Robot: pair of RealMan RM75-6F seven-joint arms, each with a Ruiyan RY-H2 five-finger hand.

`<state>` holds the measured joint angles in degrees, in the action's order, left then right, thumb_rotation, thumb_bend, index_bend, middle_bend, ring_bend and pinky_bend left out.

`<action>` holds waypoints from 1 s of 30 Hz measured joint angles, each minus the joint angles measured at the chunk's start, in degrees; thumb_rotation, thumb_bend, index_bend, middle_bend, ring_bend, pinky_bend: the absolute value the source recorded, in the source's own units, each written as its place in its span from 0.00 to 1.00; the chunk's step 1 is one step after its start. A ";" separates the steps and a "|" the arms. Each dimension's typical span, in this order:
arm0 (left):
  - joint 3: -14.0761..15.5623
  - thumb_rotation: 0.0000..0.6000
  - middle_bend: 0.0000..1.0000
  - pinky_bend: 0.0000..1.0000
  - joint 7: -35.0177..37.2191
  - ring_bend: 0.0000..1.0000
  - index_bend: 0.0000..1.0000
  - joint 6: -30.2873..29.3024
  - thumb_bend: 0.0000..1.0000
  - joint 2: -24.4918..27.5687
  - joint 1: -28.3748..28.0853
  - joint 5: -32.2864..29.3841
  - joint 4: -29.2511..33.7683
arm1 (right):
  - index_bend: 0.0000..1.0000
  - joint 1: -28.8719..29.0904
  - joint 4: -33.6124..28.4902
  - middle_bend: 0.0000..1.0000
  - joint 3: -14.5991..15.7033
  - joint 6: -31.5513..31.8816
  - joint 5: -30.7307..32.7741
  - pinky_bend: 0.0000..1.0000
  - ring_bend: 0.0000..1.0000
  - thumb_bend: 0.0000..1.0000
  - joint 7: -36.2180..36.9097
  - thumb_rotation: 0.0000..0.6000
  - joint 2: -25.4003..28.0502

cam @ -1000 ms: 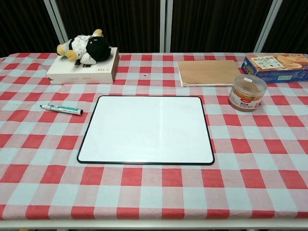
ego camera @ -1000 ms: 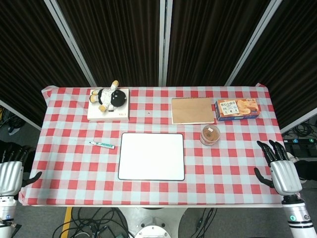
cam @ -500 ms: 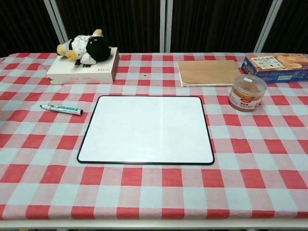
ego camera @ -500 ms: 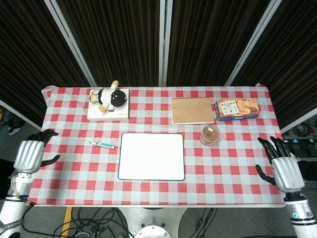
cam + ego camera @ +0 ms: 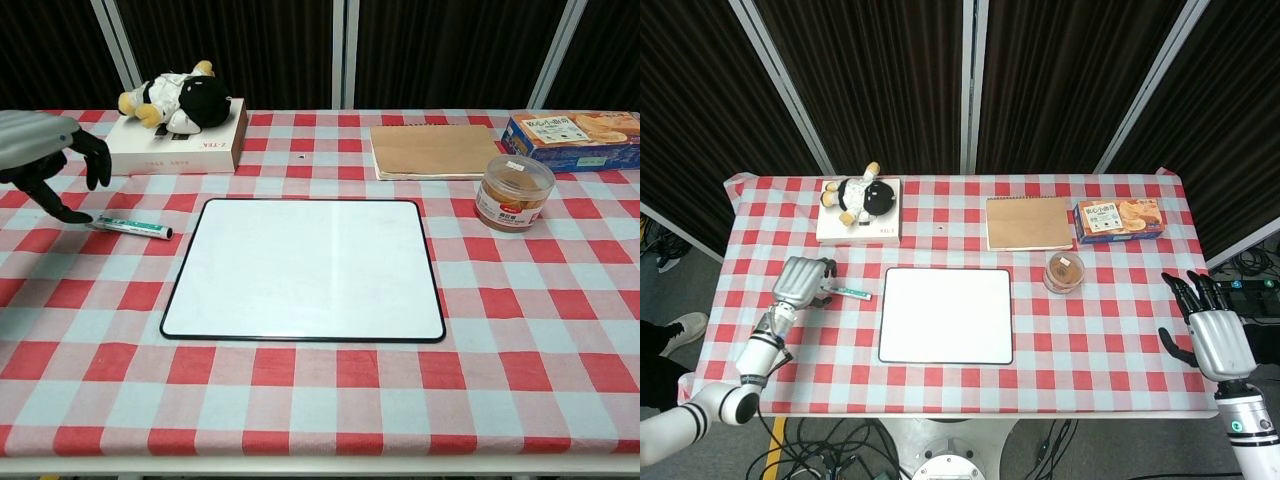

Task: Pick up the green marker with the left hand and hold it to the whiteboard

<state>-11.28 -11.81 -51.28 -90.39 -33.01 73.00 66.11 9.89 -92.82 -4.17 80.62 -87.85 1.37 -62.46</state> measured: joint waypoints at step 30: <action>2.15 1.00 0.50 0.96 -18.29 0.85 0.49 1.87 0.33 -6.61 -5.35 -11.47 -1.90 | 0.06 -0.49 2.41 0.14 0.57 -0.48 1.21 0.00 0.00 0.27 2.69 1.00 -0.61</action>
<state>-9.13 -30.10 -49.41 -97.00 -38.37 61.53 64.21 9.40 -90.41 -3.60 80.14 -86.64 4.06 -63.07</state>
